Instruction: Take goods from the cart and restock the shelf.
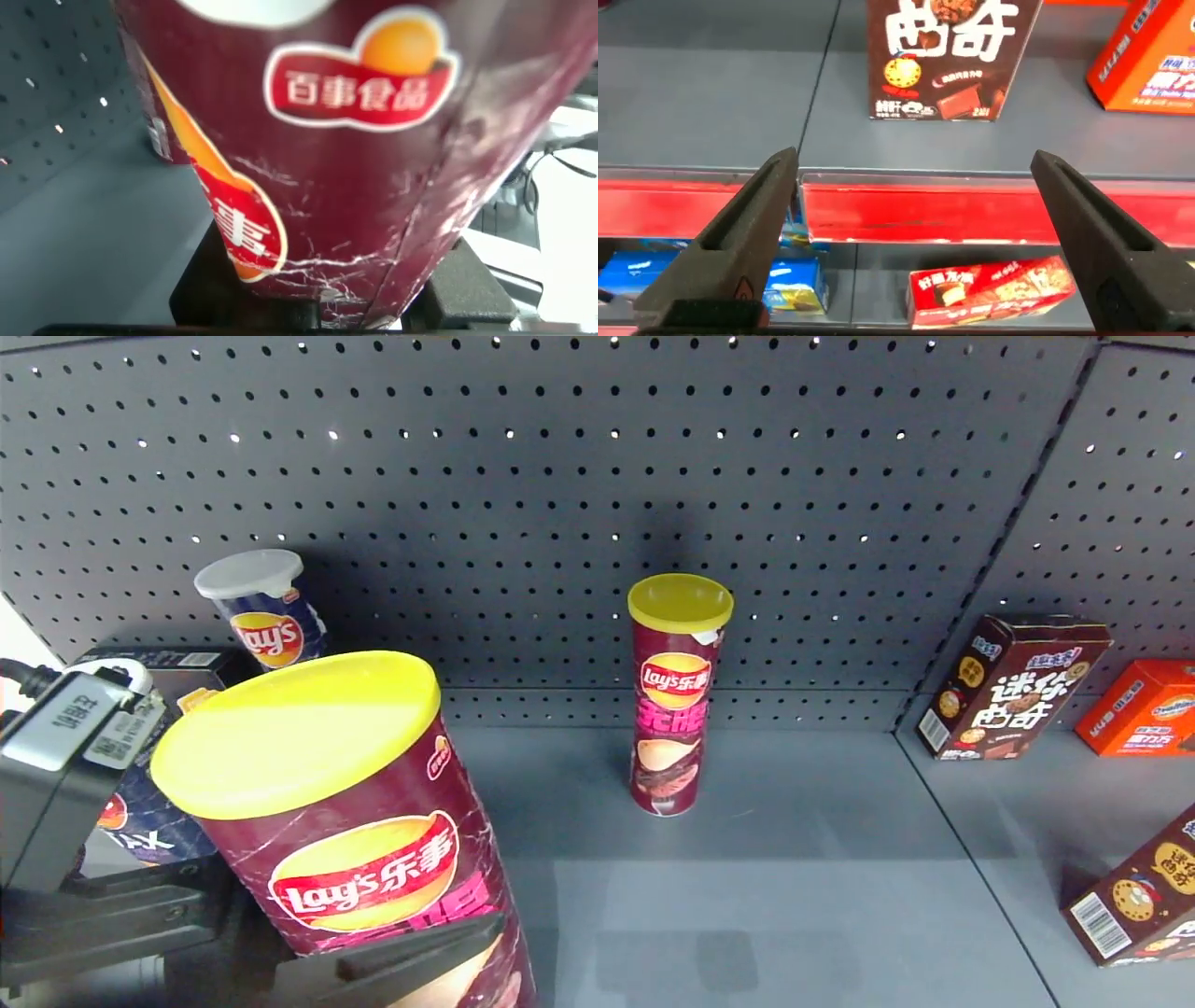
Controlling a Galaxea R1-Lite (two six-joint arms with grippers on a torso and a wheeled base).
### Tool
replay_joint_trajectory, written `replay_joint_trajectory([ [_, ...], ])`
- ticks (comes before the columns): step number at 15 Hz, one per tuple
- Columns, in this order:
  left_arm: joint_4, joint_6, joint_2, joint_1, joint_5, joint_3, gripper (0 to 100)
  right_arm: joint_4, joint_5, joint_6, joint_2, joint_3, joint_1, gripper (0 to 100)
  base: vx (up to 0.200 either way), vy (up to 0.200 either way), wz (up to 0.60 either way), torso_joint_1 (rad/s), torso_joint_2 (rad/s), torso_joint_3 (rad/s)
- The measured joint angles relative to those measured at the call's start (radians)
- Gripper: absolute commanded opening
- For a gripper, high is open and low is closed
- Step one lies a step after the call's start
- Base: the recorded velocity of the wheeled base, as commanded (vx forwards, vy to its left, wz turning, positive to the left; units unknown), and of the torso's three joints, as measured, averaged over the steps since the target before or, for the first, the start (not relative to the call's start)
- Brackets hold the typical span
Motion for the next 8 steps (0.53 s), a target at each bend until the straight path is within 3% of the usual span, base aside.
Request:
replay_joint_trajectory([
  [1,0.001,0.0,0.0,0.0,0.001,0.013,0,-0.001,-0.053,0.026,0.007,-0.006,-0.004,100,0.0,0.0,0.0,0.0,0.0,0.0],
  [3,-0.003,0.0,-0.002,-0.001,0.0,0.039,0,0.018,-0.053,0.048,0.045,-0.1,-0.001,100,0.0,0.0,0.0,0.0,0.0,0.0],
  [8,-0.004,0.0,-0.005,-0.001,0.0,0.05,0,0.099,0.109,-0.052,0.305,-0.51,0.049,100,0.0,0.0,0.0,0.0,0.0,0.0],
])
